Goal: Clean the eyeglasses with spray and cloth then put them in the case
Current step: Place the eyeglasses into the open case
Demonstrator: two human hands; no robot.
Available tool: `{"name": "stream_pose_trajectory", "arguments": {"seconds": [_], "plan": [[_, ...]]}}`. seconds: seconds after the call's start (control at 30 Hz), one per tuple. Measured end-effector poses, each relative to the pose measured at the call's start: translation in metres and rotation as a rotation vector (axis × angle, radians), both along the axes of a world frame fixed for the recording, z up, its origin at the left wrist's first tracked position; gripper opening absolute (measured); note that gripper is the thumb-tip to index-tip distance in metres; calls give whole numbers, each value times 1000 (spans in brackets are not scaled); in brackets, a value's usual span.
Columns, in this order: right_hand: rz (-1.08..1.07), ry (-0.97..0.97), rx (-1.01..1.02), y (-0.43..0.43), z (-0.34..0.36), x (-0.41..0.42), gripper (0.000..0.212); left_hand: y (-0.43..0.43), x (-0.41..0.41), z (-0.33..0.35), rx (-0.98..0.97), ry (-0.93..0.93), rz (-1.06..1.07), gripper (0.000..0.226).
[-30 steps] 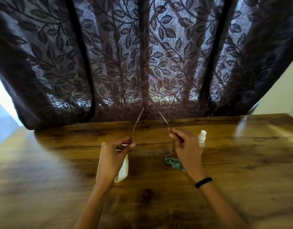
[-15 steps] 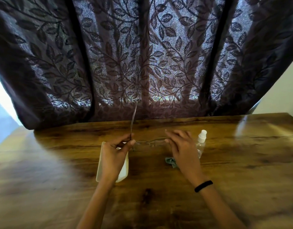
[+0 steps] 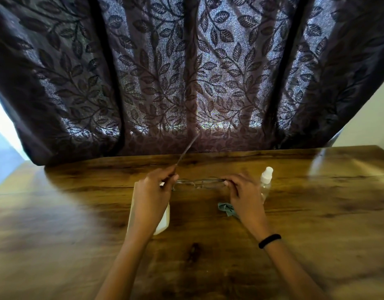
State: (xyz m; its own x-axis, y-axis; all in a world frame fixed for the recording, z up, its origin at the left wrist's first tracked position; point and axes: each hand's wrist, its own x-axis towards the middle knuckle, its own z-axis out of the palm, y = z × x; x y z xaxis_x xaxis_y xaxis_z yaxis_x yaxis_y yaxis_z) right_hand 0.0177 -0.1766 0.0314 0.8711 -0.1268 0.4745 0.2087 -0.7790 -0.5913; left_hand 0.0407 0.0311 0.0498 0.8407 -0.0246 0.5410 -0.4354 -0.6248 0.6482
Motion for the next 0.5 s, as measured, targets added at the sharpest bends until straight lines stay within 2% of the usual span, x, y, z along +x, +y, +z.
{"name": "stream_pose_trajectory", "arguments": {"seconds": [0.17,0.23,0.33,0.5], "plan": [[23,20,55,2,-2,1,15,-4,-3,2,276,-9,-36,21],[33,35,149,3,-2,2,13,-6,-6,-2,375,30,-37,18],[35,42,354,4,1,3,12,-5,-10,-5,333,142,-43,20],[150,75,564,7,9,4,16,6,-13,-6,190,297,-77,21]]}}
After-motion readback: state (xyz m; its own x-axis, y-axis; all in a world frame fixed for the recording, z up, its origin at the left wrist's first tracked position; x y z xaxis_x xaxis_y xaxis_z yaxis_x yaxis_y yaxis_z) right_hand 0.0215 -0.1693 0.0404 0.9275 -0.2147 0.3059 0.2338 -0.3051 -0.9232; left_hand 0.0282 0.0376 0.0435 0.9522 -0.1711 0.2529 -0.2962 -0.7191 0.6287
